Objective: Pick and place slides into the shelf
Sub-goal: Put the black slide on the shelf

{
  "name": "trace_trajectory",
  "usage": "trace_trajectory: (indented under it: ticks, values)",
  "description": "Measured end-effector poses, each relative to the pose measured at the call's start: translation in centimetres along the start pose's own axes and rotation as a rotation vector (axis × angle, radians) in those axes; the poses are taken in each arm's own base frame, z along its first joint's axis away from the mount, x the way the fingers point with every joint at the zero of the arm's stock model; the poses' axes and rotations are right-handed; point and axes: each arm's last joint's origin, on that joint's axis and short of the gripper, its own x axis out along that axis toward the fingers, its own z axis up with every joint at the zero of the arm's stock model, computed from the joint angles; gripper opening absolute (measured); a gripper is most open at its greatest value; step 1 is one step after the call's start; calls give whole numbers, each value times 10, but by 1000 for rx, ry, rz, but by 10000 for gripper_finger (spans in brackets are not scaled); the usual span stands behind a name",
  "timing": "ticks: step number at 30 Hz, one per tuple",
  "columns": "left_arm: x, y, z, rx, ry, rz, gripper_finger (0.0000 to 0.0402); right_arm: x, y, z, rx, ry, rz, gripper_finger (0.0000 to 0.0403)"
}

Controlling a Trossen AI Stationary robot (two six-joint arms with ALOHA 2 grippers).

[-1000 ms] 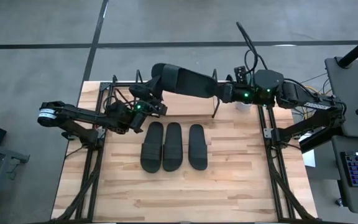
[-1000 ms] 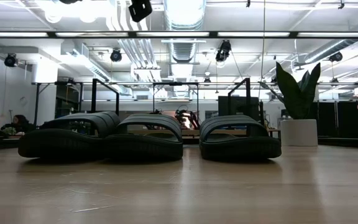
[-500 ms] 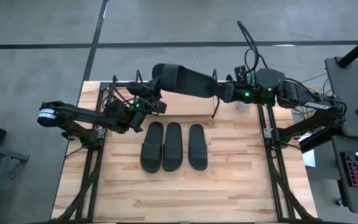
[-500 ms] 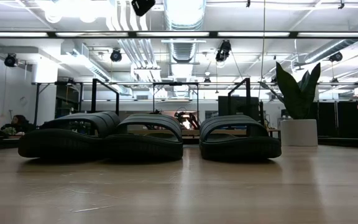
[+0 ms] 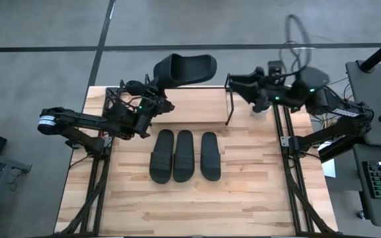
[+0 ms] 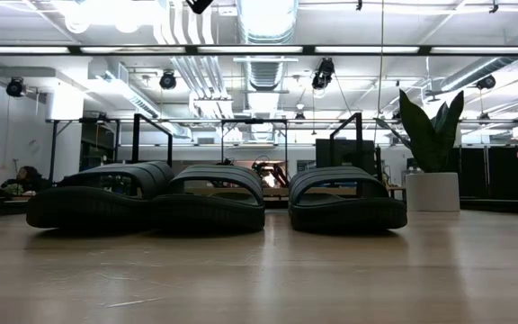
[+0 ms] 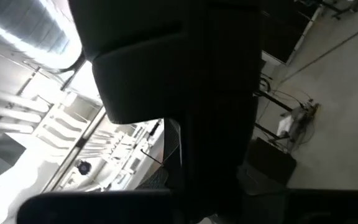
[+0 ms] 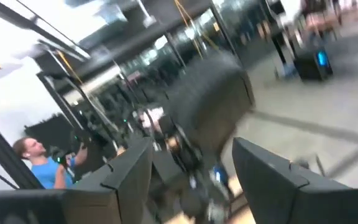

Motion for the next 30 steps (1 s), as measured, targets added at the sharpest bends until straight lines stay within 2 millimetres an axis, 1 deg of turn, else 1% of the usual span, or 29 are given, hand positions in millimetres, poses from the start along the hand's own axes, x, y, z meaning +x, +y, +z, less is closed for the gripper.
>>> trace_trajectory:
  ticks: [5, 10, 14, 18, 21, 26, 28, 30]
  values:
    - [-4, 6, -1, 7, 10, -33, 17, -15, 9, 13, -152, -68, 107, 214]
    - [-9, 10, -8, -99, 18, -129, 17, -31, 18, 23, -315, -138, 191, 214]
    - [-16, 13, -19, -180, -17, -277, 17, -42, 25, 29, -418, -200, 231, 215]
    - [-23, 19, -29, -279, -83, -478, 17, -47, 32, 28, -545, -216, 264, 214]
    - [-27, 28, -34, -350, -145, -592, 17, -45, 38, 21, -676, -212, 290, 216]
    - [-31, 36, -39, -369, -174, -643, 17, -29, 49, 0, -919, -182, 322, 216]
    - [-31, 37, -39, -377, -188, -652, 17, -22, 51, -8, -998, -157, 305, 216]
    - [-32, 38, -39, -387, -216, -678, 17, -14, 52, -16, -1060, -126, 246, 216]
